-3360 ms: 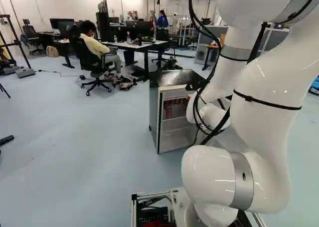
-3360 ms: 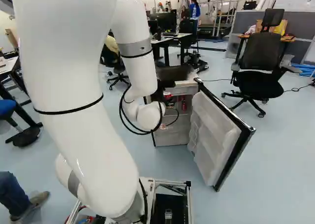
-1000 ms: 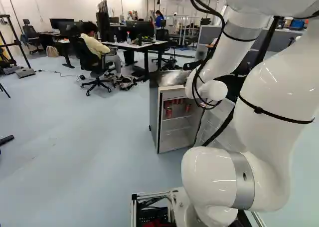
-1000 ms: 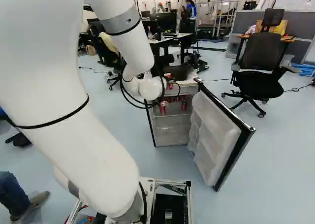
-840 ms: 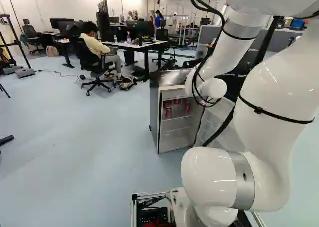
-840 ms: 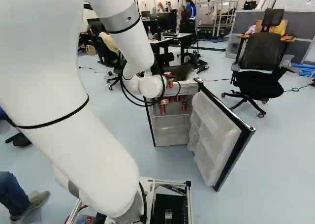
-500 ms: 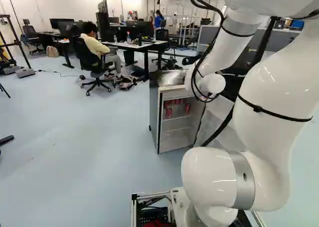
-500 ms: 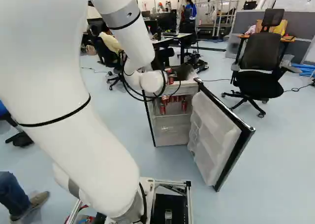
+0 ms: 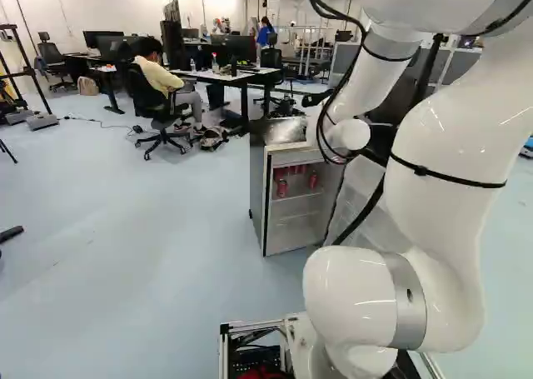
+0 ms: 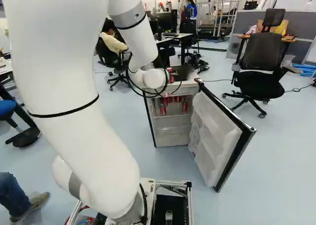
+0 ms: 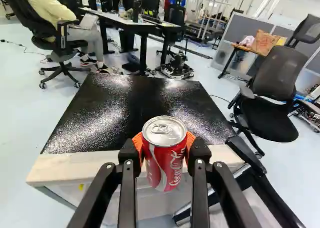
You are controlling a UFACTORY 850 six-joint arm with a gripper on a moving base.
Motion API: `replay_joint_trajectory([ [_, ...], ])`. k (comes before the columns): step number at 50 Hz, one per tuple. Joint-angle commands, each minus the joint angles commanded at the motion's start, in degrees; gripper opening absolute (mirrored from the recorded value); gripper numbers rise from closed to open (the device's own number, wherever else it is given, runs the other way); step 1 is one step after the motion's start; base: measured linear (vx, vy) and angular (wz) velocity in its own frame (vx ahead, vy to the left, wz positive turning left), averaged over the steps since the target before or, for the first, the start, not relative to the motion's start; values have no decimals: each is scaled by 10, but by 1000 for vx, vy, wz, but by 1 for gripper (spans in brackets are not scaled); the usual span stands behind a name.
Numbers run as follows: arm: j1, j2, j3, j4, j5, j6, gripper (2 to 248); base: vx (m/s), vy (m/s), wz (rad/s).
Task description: Grab a drink from the fridge
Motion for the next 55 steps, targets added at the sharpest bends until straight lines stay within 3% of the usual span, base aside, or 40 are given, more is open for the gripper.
replay_joint_trajectory([
  [55,29,-90,-105,0,0,0,100,0,0,0],
])
